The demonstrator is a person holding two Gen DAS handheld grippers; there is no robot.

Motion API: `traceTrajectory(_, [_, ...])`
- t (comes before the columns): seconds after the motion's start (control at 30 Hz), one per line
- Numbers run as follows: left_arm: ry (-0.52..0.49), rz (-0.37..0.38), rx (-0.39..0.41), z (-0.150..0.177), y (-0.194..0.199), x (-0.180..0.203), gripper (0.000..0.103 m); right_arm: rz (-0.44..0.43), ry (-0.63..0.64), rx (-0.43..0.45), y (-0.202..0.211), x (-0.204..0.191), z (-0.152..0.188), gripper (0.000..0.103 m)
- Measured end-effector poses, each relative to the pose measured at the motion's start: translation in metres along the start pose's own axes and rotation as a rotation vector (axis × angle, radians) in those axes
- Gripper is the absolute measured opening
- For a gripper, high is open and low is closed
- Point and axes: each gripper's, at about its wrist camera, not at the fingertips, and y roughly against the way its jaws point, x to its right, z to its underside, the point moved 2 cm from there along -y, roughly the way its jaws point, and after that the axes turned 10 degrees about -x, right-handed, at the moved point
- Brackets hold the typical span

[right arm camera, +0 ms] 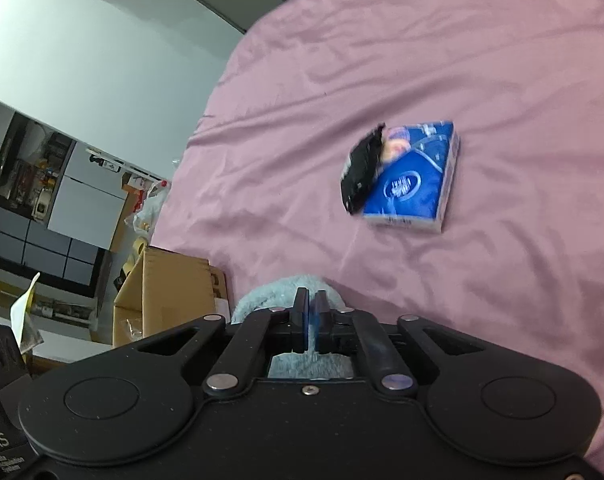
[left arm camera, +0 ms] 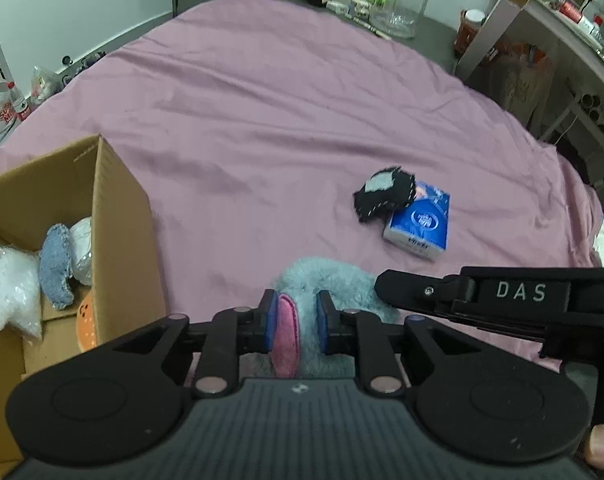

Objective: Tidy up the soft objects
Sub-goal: 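Grasp the grey fluffy plush with the left tool while the right tool grips it too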

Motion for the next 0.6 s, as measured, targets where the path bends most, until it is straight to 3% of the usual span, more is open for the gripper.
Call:
traceTrajectory(0.03, [0.0, -0.008, -0.004, 0.001, -0.001, 0.0, 0.018, 0.002, 0.002, -0.003, 0.0, 0.0, 0.0, 0.008])
traceTrajectory(0.13, [0.002, -0.023, -0.02, 0.002, -0.002, -0.002, 0.018, 0.023, -0.004, -0.026, -0.005, 0.001, 0.001, 0.033])
traceTrajectory(0.2, [0.013, -0.019, -0.036, 0.002, -0.001, -0.003, 0.018, 0.032, -0.017, -0.047, -0.009, 0.003, 0.002, 0.039])
traceTrajectory(0.33, [0.012, -0.021, -0.045, 0.004, 0.0, -0.004, 0.018, 0.026, 0.01, -0.039, -0.008, -0.002, 0.005, 0.038])
traceTrajectory(0.4, [0.008, -0.021, -0.042, 0.004, -0.001, -0.003, 0.017, 0.026, 0.025, -0.052, -0.012, -0.004, 0.008, 0.025])
traceTrajectory(0.6, [0.012, 0.02, -0.014, 0.005, 0.011, -0.004, 0.016, 0.019, -0.015, -0.026, -0.002, -0.007, 0.013, 0.019])
